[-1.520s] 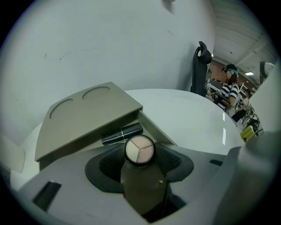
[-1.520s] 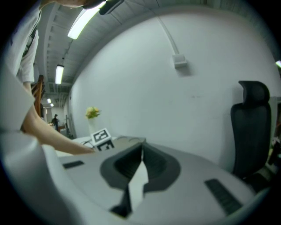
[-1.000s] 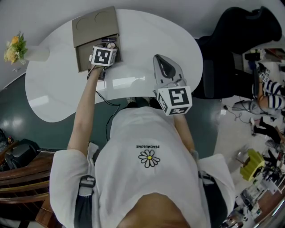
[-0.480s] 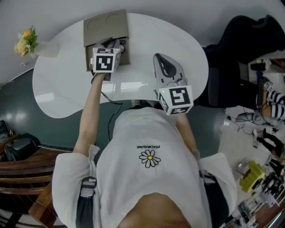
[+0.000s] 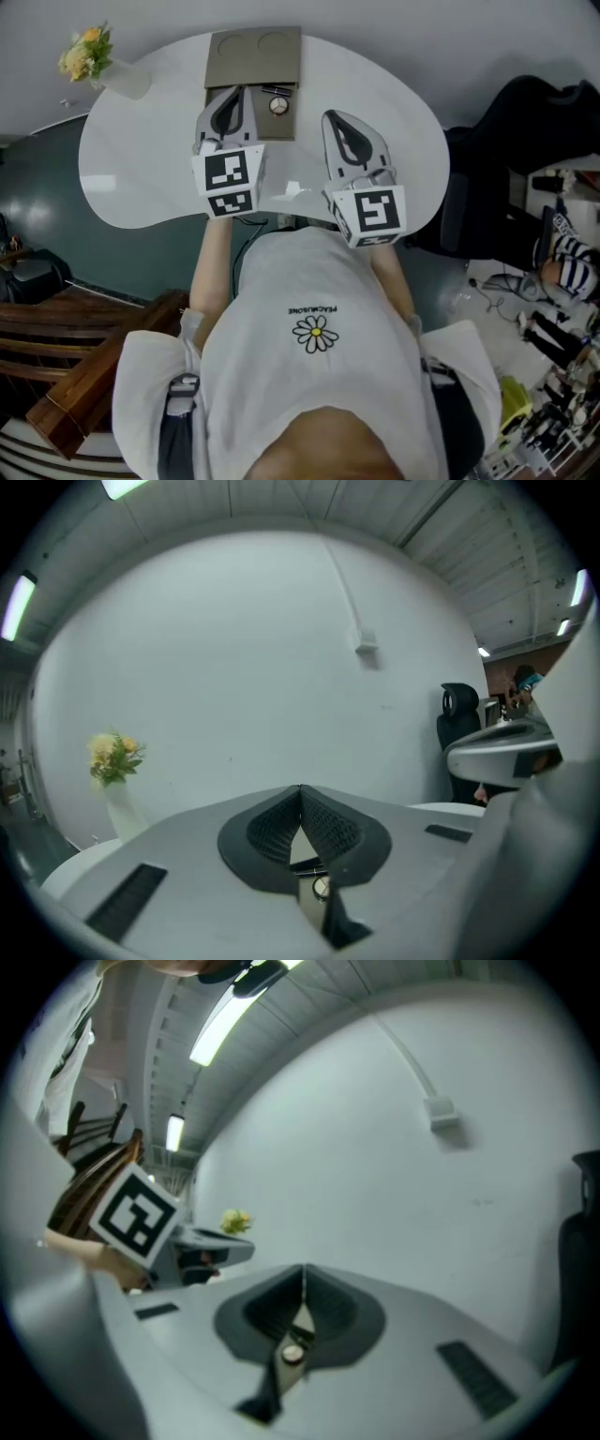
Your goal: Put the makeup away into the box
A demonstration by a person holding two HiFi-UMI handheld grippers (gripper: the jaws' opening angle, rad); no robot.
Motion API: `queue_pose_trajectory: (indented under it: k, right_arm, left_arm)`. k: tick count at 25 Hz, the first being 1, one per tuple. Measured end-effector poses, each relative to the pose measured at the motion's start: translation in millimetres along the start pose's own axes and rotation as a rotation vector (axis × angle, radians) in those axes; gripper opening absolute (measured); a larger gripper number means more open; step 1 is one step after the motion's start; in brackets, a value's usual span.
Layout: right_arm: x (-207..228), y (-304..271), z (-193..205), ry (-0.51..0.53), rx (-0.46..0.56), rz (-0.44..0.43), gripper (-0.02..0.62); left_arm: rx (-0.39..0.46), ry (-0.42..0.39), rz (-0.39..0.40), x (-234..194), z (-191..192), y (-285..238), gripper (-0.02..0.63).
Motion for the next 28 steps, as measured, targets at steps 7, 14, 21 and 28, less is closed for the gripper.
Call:
queue_pose_trajectory:
  k: [7,14,21,28]
  right_arm:
    - [-16,-17,-10,0.035,0.019,-0.084,0.031]
    - [-33,-27,-11,0.086,0.001,-0.129,0.029]
    - [-39,-27,-10,0.092,0.002,-0.135,0.029]
    - [-40,-28,-13,0.086,0.009,-0.131,0.029]
  left_arm:
    - [0.166,0.106,-0.121,-6,-4,60,0.018]
    - [0.134,0.126,-0.168,-7,15,81,0.018]
    - [0.122,0.139,-0.200,-19,19,87,0.018]
    - [0.123,0.157,-0.208,-28,22,91,0.018]
Point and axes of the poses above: the fingertips, and each gripper's own axes: y backward along the fingers, x to its right, z out of its underside, the point moved 9 cm from there along y, backward along the fingers, and after that the axes turned 14 degrees about -z, right-handed, at the moved point
